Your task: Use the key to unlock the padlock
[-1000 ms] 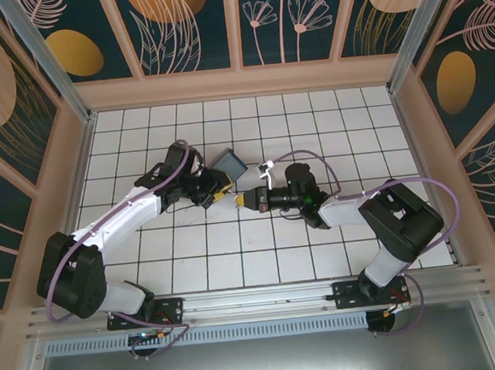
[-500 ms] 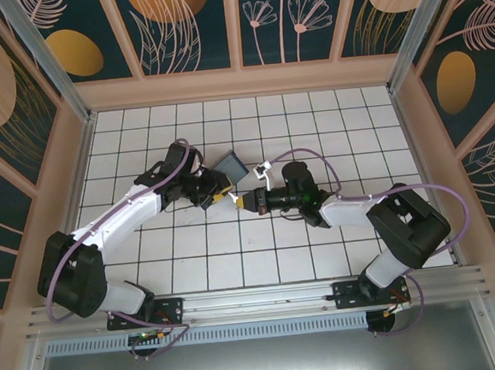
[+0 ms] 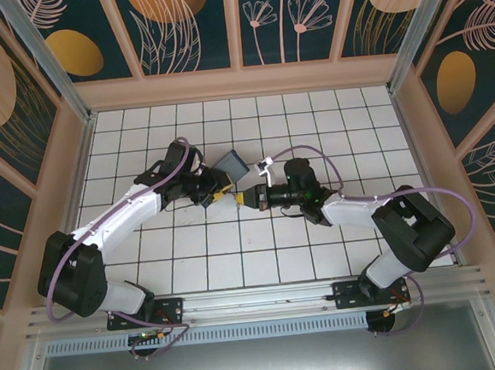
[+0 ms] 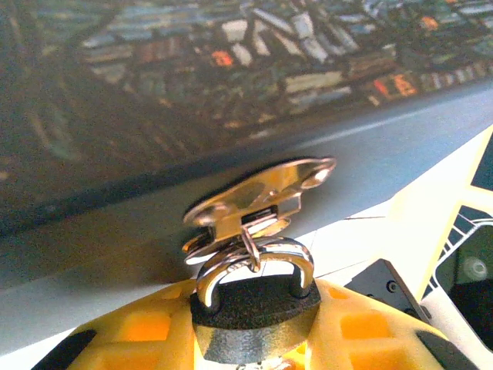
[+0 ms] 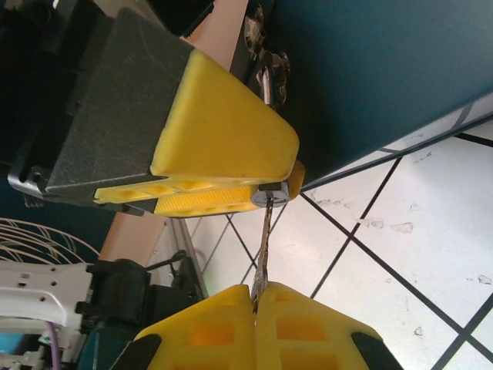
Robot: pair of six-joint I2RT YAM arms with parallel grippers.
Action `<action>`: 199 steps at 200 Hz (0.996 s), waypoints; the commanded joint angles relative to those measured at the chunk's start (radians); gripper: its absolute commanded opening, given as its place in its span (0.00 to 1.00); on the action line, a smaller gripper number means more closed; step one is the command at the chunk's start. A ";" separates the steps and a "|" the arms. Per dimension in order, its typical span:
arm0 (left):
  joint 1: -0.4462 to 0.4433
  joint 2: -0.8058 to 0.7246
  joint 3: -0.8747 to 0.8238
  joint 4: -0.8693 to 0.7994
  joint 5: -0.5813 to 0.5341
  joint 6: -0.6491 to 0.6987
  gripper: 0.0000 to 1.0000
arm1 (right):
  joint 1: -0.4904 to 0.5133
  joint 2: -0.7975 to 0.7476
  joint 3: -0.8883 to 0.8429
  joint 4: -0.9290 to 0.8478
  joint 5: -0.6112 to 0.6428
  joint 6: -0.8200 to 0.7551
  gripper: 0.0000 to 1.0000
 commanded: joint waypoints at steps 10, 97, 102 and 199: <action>-0.017 -0.010 0.002 -0.006 0.097 0.002 0.16 | 0.004 0.007 0.028 0.240 -0.008 0.046 0.00; -0.018 -0.005 0.006 0.003 0.124 -0.005 0.16 | 0.028 -0.020 0.060 0.059 0.069 -0.210 0.00; -0.018 -0.004 0.005 0.004 0.122 -0.007 0.16 | 0.028 -0.020 0.058 0.065 0.065 -0.216 0.00; -0.017 0.001 0.035 -0.007 0.119 -0.008 0.16 | 0.042 -0.030 0.065 0.078 0.029 -0.279 0.00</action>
